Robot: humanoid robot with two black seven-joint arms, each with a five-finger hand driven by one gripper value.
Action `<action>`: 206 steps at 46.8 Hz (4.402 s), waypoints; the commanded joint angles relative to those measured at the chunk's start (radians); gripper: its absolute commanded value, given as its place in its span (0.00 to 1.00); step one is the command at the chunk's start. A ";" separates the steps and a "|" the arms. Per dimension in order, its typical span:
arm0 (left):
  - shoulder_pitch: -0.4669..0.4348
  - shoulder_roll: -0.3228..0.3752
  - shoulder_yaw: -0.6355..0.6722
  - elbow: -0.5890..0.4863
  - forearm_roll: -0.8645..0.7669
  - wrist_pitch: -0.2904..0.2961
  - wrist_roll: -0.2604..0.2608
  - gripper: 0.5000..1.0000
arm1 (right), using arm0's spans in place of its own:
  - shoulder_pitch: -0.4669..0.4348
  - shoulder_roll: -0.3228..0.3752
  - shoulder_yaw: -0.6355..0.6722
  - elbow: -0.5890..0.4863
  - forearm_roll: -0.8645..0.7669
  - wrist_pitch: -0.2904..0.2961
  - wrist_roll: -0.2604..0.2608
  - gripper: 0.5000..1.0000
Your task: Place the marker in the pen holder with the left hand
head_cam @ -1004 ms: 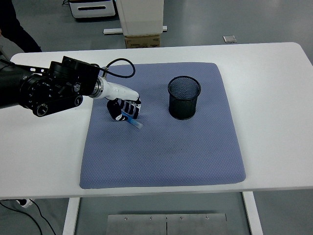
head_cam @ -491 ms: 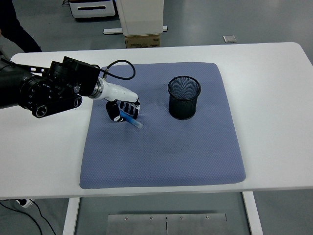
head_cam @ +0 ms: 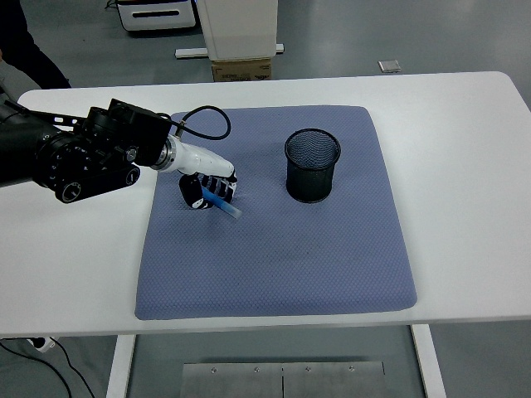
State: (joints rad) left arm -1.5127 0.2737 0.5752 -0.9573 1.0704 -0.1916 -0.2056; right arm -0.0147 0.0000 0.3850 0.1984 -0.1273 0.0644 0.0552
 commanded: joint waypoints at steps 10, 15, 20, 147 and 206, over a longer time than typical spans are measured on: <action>-0.003 0.001 0.000 0.002 0.000 0.000 0.000 0.00 | 0.001 0.000 0.000 0.000 0.000 0.000 0.000 1.00; -0.006 0.004 -0.001 0.002 -0.001 0.000 -0.001 0.00 | 0.001 0.000 0.000 0.000 0.000 0.000 0.000 1.00; -0.011 0.006 -0.005 0.003 -0.012 0.000 -0.005 0.00 | 0.001 0.000 0.000 0.000 0.000 0.000 0.000 1.00; 0.006 0.001 0.015 0.060 0.077 0.077 0.008 0.12 | 0.001 0.000 0.000 0.000 0.000 0.000 0.000 1.00; -0.061 -0.010 -0.097 0.107 0.002 0.067 0.008 0.00 | 0.001 0.000 0.000 0.000 0.000 0.000 0.000 1.00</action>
State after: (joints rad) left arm -1.5548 0.2677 0.4892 -0.8521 1.0787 -0.1221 -0.1984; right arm -0.0135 0.0000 0.3851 0.1985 -0.1273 0.0644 0.0554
